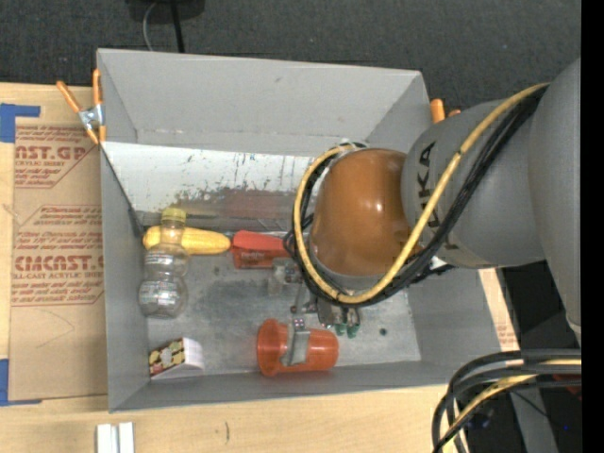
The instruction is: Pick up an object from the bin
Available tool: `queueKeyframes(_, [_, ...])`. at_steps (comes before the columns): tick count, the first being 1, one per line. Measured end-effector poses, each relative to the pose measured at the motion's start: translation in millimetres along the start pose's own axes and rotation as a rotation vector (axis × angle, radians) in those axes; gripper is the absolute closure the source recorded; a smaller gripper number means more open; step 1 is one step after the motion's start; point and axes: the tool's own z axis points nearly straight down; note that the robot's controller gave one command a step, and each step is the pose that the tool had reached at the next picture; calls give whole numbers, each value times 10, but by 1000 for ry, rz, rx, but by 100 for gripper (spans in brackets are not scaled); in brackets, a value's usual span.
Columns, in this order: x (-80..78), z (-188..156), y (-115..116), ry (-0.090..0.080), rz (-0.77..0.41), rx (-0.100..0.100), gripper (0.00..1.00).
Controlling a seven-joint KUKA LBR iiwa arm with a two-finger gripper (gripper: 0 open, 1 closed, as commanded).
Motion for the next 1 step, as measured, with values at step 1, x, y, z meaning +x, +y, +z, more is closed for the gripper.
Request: queueKeyframes(1, [-73, 186, -145, -3, -88, -2, 0])
